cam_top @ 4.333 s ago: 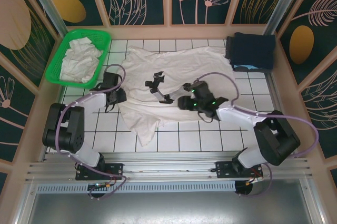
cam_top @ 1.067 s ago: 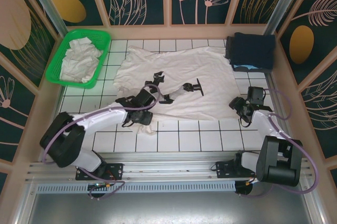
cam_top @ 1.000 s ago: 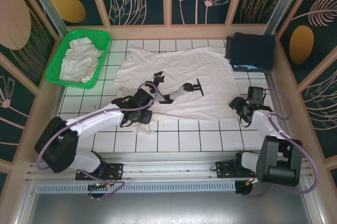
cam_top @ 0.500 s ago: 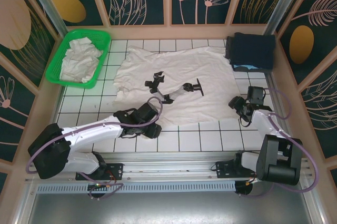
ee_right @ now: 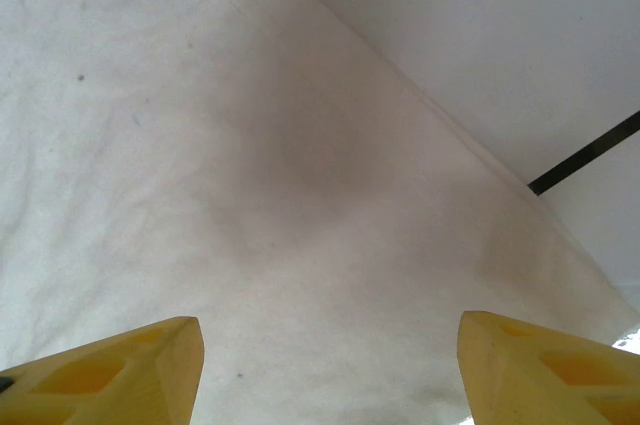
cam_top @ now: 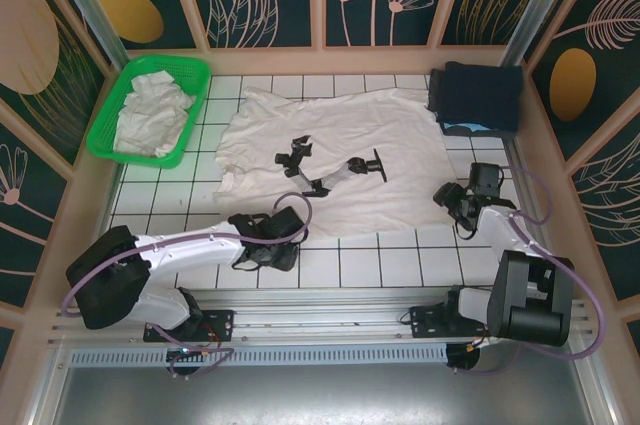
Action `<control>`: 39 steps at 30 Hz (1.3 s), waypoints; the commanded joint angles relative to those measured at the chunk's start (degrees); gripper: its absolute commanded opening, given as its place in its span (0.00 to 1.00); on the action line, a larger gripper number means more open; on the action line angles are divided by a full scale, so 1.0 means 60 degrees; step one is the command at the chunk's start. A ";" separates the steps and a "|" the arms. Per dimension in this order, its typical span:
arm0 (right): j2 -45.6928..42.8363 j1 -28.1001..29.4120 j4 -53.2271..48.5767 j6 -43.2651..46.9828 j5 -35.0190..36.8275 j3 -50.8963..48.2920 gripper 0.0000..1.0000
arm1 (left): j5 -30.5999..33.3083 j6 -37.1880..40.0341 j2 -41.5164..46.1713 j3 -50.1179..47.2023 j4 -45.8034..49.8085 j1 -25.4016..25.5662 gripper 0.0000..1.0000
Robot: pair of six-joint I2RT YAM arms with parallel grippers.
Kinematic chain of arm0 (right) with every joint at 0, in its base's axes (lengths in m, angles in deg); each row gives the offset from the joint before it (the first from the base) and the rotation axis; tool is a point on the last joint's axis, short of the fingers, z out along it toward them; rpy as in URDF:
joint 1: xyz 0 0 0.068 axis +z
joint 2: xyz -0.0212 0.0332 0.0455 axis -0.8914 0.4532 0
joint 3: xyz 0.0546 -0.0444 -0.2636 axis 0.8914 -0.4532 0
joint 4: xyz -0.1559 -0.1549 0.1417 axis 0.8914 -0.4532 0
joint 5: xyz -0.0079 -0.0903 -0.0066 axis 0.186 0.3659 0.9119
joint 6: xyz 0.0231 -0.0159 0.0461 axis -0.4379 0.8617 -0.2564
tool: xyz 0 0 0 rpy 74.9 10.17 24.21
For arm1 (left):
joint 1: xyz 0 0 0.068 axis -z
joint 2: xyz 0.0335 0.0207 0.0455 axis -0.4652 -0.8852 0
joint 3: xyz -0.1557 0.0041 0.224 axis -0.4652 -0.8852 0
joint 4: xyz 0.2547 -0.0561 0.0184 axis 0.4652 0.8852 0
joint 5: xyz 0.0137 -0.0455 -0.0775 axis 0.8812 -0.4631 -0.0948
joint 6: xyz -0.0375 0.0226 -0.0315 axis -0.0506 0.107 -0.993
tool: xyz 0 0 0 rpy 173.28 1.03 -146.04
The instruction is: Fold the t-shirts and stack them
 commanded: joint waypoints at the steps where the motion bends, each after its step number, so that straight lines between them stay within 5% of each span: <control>1: 0.0010 -0.0041 -0.0310 0.0071 0.0045 0.0226 0.69 | 0.0640 -0.0755 0.0038 -0.0253 0.0109 0.0064 0.22; 4: -0.0140 -0.0042 -0.0588 -0.0287 -0.0019 0.0054 0.72 | 0.0966 -0.1042 0.0445 -0.0230 0.0446 0.0063 0.00; 12: -0.0745 -0.0014 -0.0413 -0.1472 -0.0124 -0.0734 0.73 | 0.2285 -0.1082 0.2785 0.0926 0.2115 0.0066 0.00; 22: -0.0280 -0.0614 -0.0199 -0.1338 0.0635 -0.0911 0.65 | 0.3617 -0.0738 0.3050 0.1724 0.2873 0.0063 0.00; 26: 0.0306 -0.0875 0.0094 -0.1086 0.0595 -0.0669 0.55 | 0.4144 -0.0696 0.3806 0.1806 0.2838 0.0046 0.00; 37: 0.0566 -0.0899 0.0300 -0.0815 0.0179 -0.0035 0.02 | 0.5457 -0.0090 0.4111 0.2339 0.2890 -0.0054 0.00; 39: 0.0458 -0.0902 0.0108 -0.0720 0.0180 0.0175 0.00 | 0.5725 -0.0048 0.4239 0.2403 0.2908 -0.0089 0.00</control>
